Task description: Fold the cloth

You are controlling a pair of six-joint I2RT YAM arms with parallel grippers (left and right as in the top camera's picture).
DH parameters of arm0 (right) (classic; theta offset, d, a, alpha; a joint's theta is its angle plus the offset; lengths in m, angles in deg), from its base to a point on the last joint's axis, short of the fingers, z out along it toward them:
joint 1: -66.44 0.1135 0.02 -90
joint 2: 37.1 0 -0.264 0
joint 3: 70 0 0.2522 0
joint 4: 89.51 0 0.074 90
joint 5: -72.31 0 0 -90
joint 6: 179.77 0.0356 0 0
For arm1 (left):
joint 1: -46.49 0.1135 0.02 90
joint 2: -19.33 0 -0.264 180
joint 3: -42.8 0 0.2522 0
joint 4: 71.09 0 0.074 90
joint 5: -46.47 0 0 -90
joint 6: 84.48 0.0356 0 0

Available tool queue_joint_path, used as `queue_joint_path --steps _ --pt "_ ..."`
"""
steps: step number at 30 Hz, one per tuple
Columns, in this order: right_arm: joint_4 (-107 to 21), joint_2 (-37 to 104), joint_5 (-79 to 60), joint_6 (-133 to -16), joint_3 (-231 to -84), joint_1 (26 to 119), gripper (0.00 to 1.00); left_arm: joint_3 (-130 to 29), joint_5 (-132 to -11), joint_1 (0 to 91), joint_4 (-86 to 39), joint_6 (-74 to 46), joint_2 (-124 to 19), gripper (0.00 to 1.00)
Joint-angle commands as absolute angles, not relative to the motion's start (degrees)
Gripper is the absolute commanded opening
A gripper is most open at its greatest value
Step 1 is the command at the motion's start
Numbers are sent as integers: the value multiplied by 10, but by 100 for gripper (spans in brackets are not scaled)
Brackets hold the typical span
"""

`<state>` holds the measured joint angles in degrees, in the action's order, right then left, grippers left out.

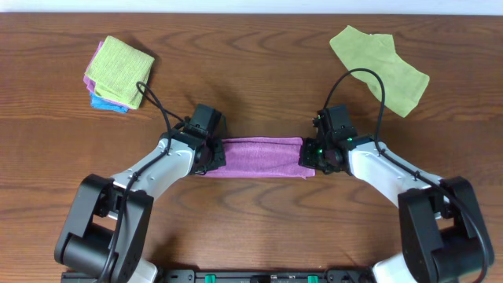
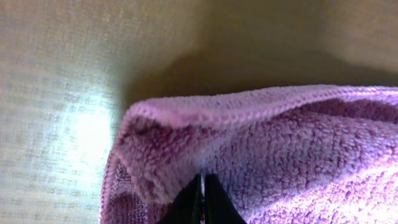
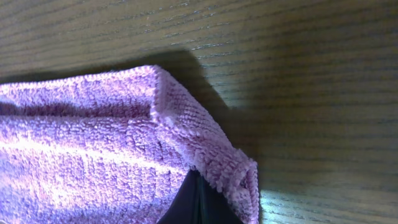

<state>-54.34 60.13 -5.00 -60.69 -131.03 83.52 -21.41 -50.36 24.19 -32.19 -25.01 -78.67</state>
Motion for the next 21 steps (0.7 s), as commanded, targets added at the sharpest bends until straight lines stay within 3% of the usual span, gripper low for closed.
queue_joint_path --steps 1,6,11,13,16,17,19,21 --pt "-533 605 -89 -611 -1306 837 2 -180 -484 242 -277 -275 -815 6" --pt "-535 605 -80 -611 -1307 837 1 -180 -491 239 -276 -285 -815 6" --pt "-476 564 42 -657 -1365 818 4 -180 -491 240 -285 -292 -815 6" --pt "-431 531 60 -677 -1399 803 21 -180 -494 240 -288 -292 -815 6" --pt "-373 474 62 -716 -1434 771 67 -180 -496 240 -291 -292 -815 6" --pt "-360 455 65 -729 -1438 756 77 -180 -496 240 -292 -292 -815 6" --pt "-334 414 77 -766 -1434 712 90 -180 -498 240 -291 -292 -815 6" --pt "-324 394 106 -803 -1415 666 94 -180 -507 240 -293 -292 -815 6"
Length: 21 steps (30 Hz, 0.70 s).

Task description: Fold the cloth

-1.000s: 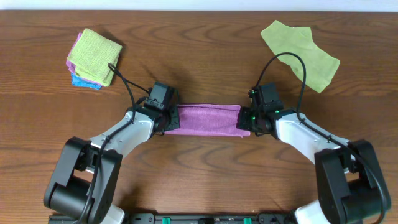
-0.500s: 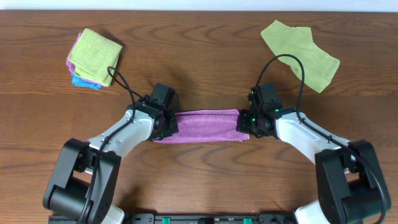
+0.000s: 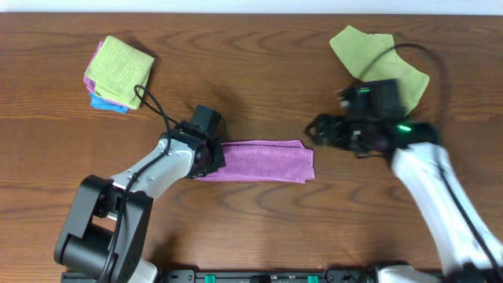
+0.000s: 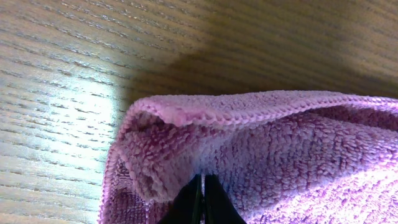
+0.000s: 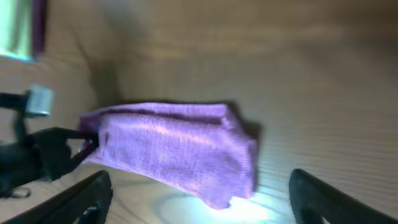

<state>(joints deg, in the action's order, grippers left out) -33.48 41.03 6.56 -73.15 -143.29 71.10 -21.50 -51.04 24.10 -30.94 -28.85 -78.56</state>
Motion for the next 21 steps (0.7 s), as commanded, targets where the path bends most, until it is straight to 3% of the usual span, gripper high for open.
queue_joint_path --steps 1,7,21 --pt "-329 393 137 -818 -1399 646 96 -180 -509 240 -295 -292 -815 6" --pt "-458 444 304 -836 -1274 605 98 -180 -527 240 -308 -292 -815 6" --pt "-560 634 306 -806 -1260 657 99 -180 -541 240 -323 -292 -815 6"
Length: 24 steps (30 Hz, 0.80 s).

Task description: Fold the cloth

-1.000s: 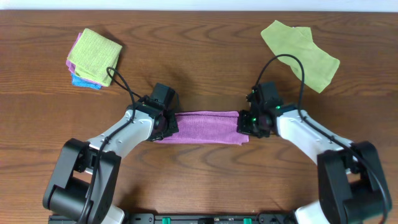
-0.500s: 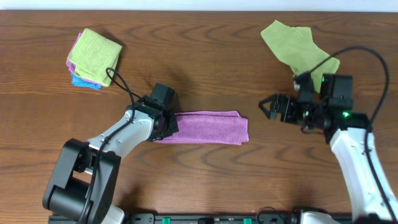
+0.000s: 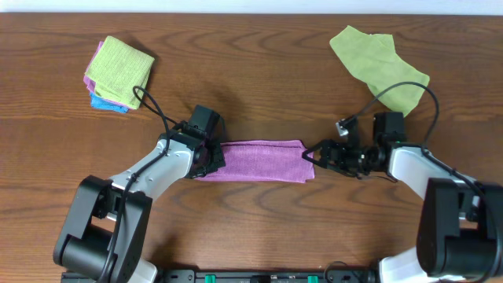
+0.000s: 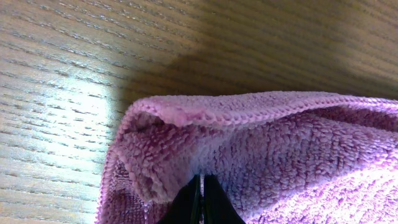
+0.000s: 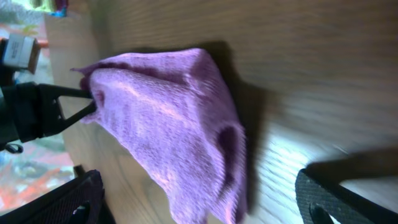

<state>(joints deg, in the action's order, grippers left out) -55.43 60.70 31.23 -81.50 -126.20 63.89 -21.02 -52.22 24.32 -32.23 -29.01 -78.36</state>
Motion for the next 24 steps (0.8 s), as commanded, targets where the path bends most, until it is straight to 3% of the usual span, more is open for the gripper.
queue_joint_path --steps 1,5,8,12,15,18,24 --pt "-572 644 306 -796 -1260 665 99 -180 -543 240 -323 -292 -815 6" --pt "-609 670 306 -758 -1260 703 94 -180 -566 240 -331 -292 -815 6" --pt "-623 676 305 -750 -1260 737 79 -180 -583 240 -342 -292 -815 6" --pt "-623 675 304 -731 -1272 744 27 -181 -590 247 -339 -289 -807 6" --pt "-577 670 296 -733 -1301 725 5 -190 -603 267 -322 -276 -773 6" --pt "-479 659 235 -745 -1352 703 2 -205 -603 296 -290 -258 -714 6" --pt "-236 641 -20 -766 -1504 697 2 -217 -595 328 -237 -233 -581 5"
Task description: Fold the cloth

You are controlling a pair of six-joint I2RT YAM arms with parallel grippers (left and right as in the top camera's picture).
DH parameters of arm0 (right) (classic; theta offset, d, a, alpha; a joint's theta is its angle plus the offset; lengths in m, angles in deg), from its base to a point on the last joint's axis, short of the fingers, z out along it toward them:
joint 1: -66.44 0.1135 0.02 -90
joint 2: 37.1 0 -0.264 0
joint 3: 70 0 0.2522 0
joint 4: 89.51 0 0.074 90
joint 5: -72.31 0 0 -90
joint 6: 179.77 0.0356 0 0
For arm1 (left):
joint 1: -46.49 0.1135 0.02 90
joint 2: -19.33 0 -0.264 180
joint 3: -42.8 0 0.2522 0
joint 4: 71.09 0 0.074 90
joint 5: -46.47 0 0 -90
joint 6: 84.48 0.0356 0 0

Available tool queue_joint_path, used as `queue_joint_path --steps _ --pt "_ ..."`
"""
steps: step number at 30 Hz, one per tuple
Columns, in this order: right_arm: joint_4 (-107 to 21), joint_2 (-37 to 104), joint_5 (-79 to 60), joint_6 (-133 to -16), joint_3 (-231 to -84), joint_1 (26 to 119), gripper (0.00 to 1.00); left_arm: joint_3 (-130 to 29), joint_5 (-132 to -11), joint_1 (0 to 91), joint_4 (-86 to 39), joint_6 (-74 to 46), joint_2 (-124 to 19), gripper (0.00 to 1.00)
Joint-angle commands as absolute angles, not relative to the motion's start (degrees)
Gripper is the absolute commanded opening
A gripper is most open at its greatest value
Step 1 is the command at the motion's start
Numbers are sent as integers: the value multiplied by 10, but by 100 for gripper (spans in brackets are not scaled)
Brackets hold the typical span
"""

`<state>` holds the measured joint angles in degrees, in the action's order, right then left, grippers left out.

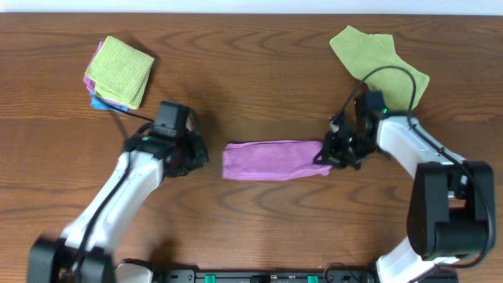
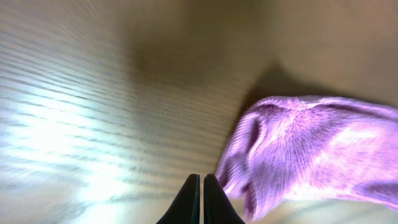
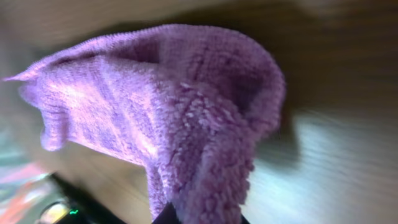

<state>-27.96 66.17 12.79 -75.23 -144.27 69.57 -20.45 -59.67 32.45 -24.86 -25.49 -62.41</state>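
The purple cloth (image 1: 275, 159) lies on the wooden table as a long folded strip. My right gripper (image 1: 324, 155) is at its right end, shut on that end; in the right wrist view the fluffy purple cloth (image 3: 186, 124) bunches up over the right gripper (image 3: 199, 216), hiding most of the fingers. My left gripper (image 1: 191, 152) stands a short way left of the strip, apart from it. In the left wrist view the left gripper (image 2: 202, 182) is shut on nothing, with the cloth's left end (image 2: 298, 143) to its right.
A stack of folded cloths (image 1: 118, 72), green on top, sits at the back left. A loose green cloth (image 1: 381, 59) lies at the back right, just behind my right arm. The table's front edge (image 1: 251, 271) holds the arm bases.
My left gripper has let go of the cloth's left end and now sits shut to the left of it. My right gripper, open beside the right end before, is shut on it. The strip lies slightly further right.
Both grippers were shut on the ends of the folded purple strip. Then the right gripper had let go and was open off to the right. Then it was low and open by the right end. Now the right holds that end and the left has released.
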Motion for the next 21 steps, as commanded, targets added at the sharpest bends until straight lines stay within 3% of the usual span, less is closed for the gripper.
queue_joint_path --steps 1,6,17,21 --pt "-208 641 -51 -766 -1525 701 1 -217 -595 328 -230 -231 -562 6" --pt "-126 641 -169 -746 -1599 747 2 -217 -597 328 -200 -232 -487 6" --pt "-191 687 -215 -711 -1601 950 2 -217 -614 328 -137 -232 -349 6" --pt "-201 726 -223 -700 -1601 984 2 -217 -614 328 -108 -231 -310 6"
